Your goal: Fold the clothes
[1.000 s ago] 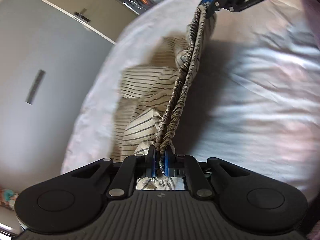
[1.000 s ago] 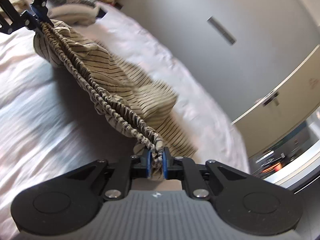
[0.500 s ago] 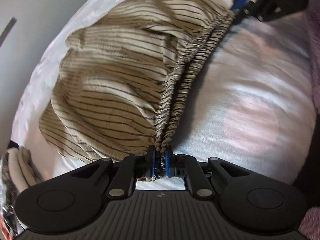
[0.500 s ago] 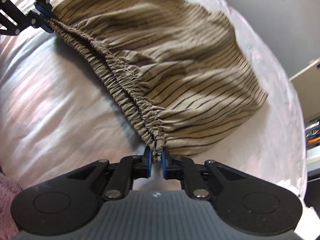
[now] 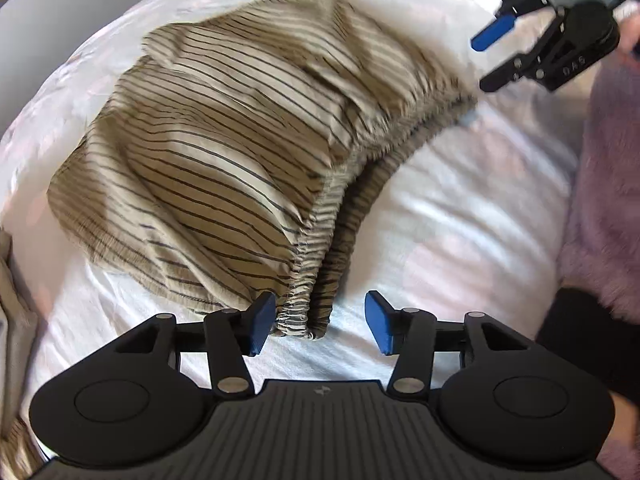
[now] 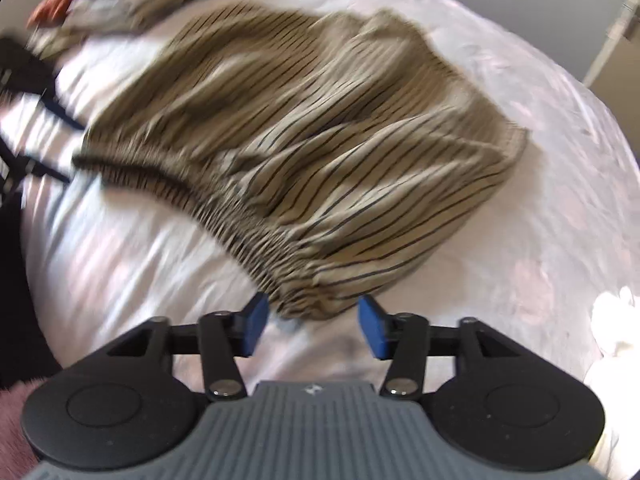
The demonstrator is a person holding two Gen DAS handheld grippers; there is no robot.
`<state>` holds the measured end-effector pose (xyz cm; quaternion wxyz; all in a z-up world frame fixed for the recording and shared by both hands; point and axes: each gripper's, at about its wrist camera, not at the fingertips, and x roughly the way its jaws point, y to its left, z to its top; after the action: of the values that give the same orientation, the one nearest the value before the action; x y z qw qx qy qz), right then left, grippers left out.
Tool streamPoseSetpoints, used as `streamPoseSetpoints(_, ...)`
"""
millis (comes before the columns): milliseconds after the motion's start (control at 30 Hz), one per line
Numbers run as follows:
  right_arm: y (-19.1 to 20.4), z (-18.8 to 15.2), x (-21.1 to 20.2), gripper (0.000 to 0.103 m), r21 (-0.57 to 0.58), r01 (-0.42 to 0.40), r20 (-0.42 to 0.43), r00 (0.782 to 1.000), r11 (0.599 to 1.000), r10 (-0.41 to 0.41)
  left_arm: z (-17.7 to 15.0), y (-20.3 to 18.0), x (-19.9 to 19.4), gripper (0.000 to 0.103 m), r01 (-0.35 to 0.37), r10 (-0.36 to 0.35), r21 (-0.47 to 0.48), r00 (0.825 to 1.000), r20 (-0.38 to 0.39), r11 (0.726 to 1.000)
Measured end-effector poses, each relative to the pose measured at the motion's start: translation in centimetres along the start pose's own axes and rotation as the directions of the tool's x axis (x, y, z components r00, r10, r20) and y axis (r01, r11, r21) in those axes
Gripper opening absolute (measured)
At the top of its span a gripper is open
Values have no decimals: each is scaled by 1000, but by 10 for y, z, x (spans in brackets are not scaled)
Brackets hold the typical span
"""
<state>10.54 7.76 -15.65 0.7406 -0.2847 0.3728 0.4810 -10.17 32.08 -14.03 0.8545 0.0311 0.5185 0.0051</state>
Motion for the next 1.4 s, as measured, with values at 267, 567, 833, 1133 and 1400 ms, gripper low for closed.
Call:
streamPoseSetpoints(267, -51, -14, 4, 81, 612, -81, 90, 995, 787, 32, -21, 81, -15, 54, 74, 74, -710, 982, 175, 700)
streamPoseSetpoints(567, -26, -29, 25, 58, 659, -72, 139, 990, 749, -27, -53, 85, 36, 47, 111, 59, -906, 987, 148, 409)
streamPoseSetpoints(833, -10, -23, 31, 50, 574, -98, 141, 990, 813, 20, -67, 99, 45, 47, 165, 65, -941, 979, 192, 295)
streamPoseSetpoints(1133, -10, -27, 47, 17, 568, -60, 53, 998, 821, 37, -71, 101, 49, 47, 151, 52, -948, 984, 172, 281)
streamPoseSetpoints(1400, -24, -46, 18, 10, 661, -5, 81, 995, 750, -64, -74, 98, 43, 47, 174, 37, -939, 980, 193, 296)
